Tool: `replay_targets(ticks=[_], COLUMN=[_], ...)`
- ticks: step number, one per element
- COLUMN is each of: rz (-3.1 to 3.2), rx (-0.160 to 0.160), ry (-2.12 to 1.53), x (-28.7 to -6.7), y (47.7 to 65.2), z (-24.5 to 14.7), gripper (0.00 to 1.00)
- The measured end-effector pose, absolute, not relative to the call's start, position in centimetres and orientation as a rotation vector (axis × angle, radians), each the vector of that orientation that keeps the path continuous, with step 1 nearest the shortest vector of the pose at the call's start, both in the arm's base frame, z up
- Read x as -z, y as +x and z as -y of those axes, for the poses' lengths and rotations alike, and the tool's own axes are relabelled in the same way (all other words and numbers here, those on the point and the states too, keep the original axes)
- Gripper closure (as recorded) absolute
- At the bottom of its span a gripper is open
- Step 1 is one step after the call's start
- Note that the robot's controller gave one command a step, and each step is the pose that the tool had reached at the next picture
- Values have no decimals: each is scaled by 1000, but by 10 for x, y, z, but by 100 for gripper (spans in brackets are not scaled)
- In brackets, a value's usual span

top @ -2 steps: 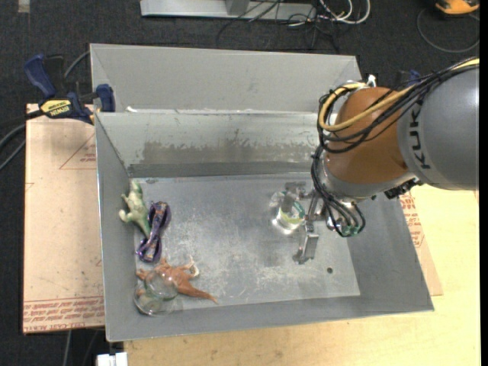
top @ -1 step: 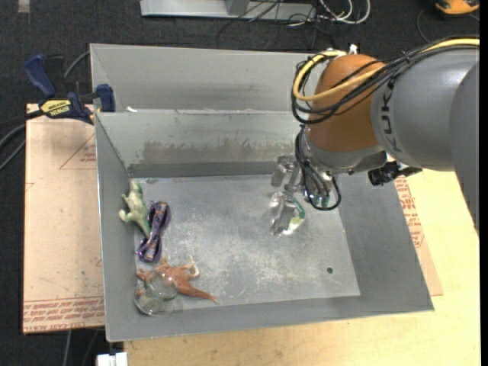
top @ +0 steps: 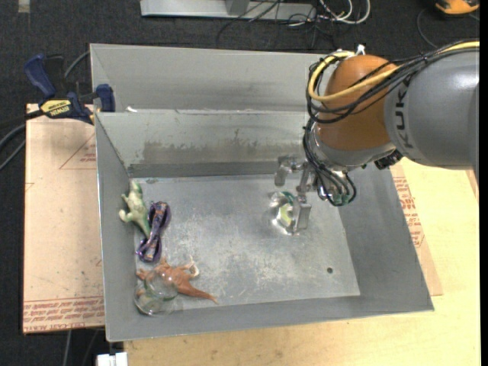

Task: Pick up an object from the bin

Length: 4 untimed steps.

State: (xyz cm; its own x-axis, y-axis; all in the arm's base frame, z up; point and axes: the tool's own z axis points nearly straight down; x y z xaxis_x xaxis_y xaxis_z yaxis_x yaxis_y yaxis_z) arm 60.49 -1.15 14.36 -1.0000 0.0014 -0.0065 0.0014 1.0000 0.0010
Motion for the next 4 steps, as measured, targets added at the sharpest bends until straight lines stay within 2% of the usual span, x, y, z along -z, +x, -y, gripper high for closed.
replay_targets(ticks=[1,2,3,4], rz=[-3136,-3093,-3092,-3094], rx=[-2,0,-1,-2], ry=[-291,-478,-478,-446], x=[-104,-73,-72,-71], y=[576,599,599,600], z=[48,25,25,52], gripper=[0,100,100,0])
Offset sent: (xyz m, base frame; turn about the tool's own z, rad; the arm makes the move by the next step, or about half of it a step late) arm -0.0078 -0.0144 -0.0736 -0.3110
